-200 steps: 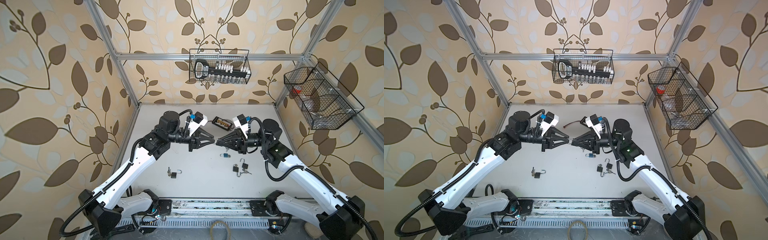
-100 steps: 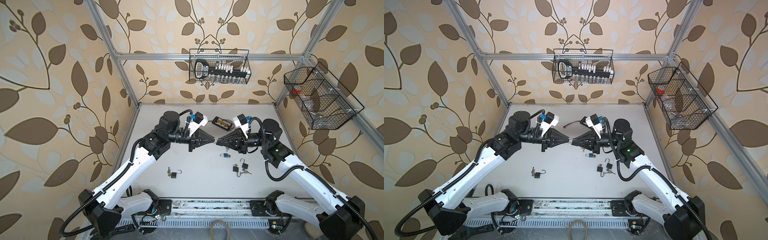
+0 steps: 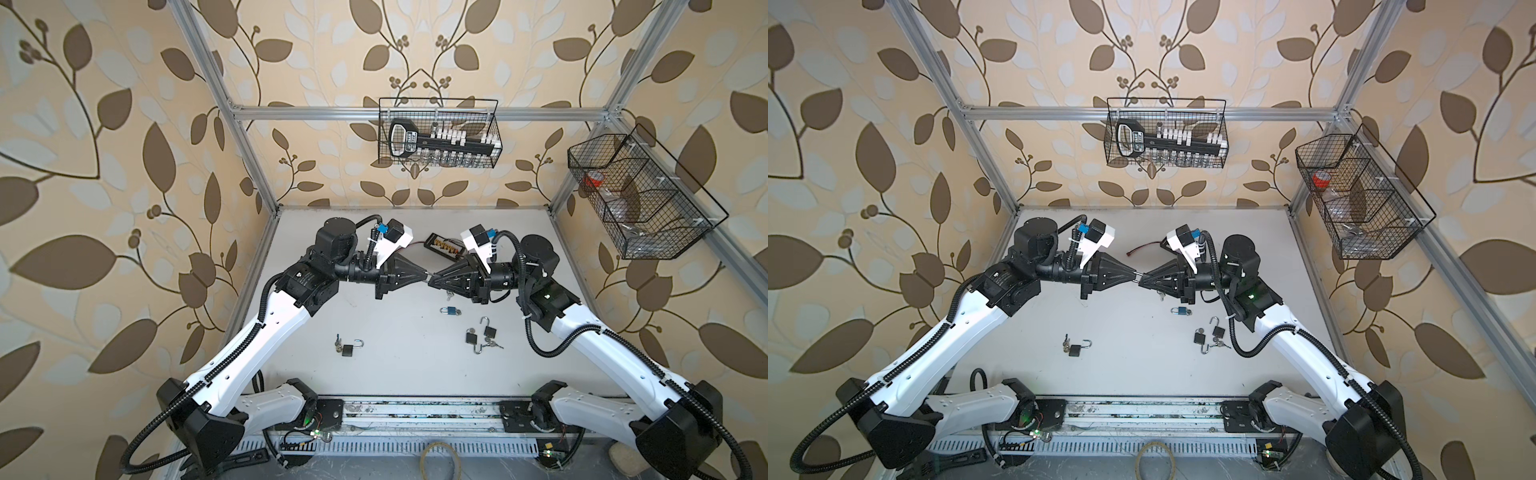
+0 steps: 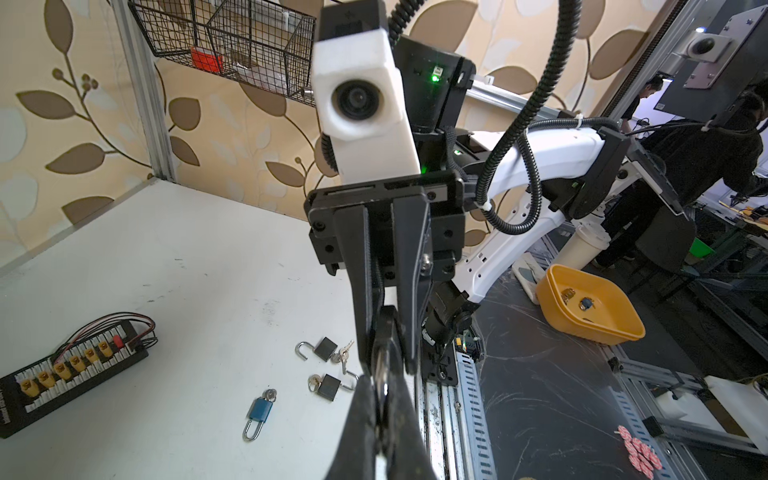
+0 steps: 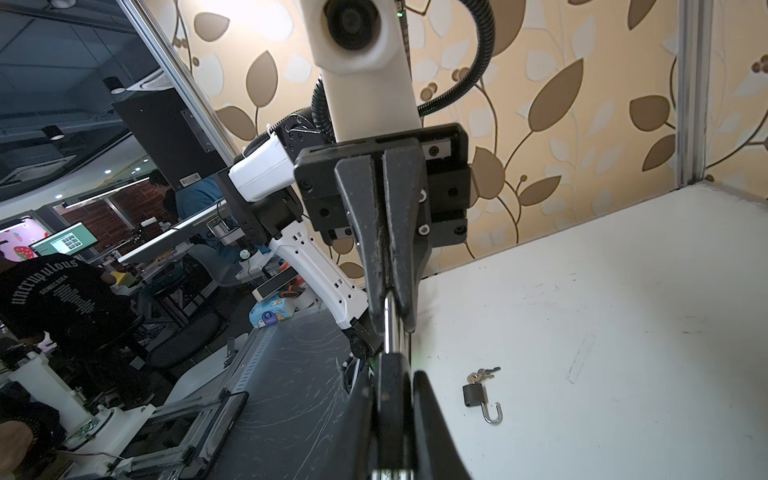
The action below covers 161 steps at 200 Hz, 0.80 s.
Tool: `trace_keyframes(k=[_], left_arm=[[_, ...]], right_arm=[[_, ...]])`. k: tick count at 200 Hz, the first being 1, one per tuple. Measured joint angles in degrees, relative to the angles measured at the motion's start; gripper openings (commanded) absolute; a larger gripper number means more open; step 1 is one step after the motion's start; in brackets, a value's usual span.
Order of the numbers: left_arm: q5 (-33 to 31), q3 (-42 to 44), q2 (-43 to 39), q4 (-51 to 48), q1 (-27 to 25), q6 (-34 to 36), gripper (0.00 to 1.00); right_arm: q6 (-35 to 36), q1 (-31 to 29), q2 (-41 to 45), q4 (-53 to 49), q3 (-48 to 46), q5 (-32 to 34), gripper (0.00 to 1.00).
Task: Lock with the key
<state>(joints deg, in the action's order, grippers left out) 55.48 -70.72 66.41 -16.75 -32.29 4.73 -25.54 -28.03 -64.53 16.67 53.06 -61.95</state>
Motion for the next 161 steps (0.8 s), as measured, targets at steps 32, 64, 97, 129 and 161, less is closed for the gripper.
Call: trace_keyframes(k=[32, 64, 97, 129, 161], left_arm=[[-0.3, -1.2, 0.2, -0.7, 0.0, 1.0, 0.0], [-0.8, -1.2, 0.1, 0.3, -0.4, 1.4, 0.0], [-2.1, -1.2, -0.3, 1.6, -1.5, 1.4, 0.0], [-1.7, -1.2, 0.1, 1.9, -1.5, 1.3, 0.0], [-1.4, -1.5, 1.3, 1.8, -1.5, 1.0, 0.0]], right_arm=[[-0.4, -0.3, 0.5, 1.0, 0.1, 1.6, 0.0], [2.1, -0.7, 3.3, -2.0, 0.1, 5.6, 0.0], [3.1, -0.2, 5.0, -3.2, 0.1, 6.7, 0.0], [3.6, -0.2, 5.0, -3.5, 0.1, 6.7, 0.0], [4.2, -0.3, 4.2, -4.2, 0.4, 7.2, 0.0]])
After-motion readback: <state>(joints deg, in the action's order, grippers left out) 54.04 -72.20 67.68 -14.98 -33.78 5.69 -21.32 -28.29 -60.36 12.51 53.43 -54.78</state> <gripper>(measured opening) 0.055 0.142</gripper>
